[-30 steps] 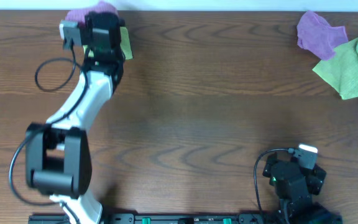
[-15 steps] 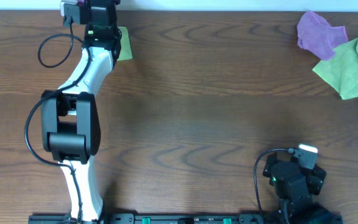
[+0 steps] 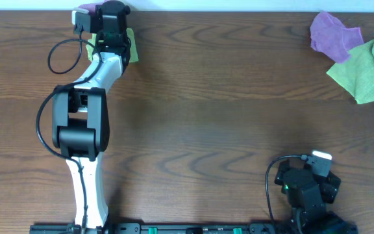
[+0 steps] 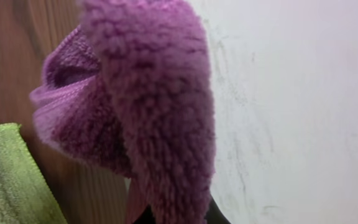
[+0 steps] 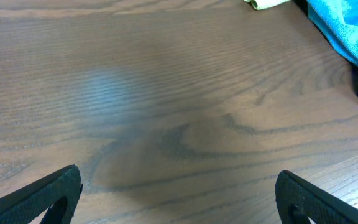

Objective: Fold the cloth

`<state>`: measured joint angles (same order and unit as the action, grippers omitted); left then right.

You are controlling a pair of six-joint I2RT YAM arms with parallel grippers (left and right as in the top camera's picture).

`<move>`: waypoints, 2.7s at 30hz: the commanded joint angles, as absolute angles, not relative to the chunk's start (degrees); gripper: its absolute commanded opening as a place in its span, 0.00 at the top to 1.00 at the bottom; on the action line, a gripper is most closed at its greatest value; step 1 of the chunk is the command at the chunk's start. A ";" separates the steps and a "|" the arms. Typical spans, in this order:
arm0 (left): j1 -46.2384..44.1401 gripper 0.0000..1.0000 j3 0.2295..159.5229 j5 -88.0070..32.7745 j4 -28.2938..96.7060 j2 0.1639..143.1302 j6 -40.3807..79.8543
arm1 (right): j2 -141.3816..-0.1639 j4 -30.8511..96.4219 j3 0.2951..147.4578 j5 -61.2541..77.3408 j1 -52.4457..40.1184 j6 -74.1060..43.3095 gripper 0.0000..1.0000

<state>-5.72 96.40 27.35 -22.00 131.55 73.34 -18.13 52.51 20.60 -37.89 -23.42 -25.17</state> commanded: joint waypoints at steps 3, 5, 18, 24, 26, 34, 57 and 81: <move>-5.54 0.94 97.78 27.38 -23.20 133.75 71.85 | -17.96 52.51 20.36 -38.48 -23.99 -24.77 0.01; -5.54 0.94 97.78 26.20 -22.50 133.78 71.07 | -17.96 52.51 20.36 -38.48 -23.97 -24.77 0.01; -8.25 0.94 97.78 22.74 -10.48 133.78 68.82 | -17.96 52.51 20.36 -38.48 -23.97 -24.77 0.01; -8.23 0.94 97.78 21.10 -4.58 133.38 70.17 | -17.96 52.51 20.36 -38.48 -23.97 -24.77 0.01; -8.05 0.94 97.78 21.19 -4.03 132.62 70.48 | -17.96 52.51 20.36 -38.48 -23.99 -24.77 0.01; -6.61 0.94 97.78 21.56 5.28 128.90 70.94 | -17.96 52.51 20.36 -38.48 -23.99 -24.75 0.01; -5.63 0.25 97.54 21.54 15.79 127.20 75.44 | -17.96 52.51 20.36 -38.48 -23.97 -24.77 0.01; -13.56 0.05 97.43 17.41 51.16 103.09 43.62 | -17.96 52.51 20.36 -38.48 -23.99 -24.77 0.01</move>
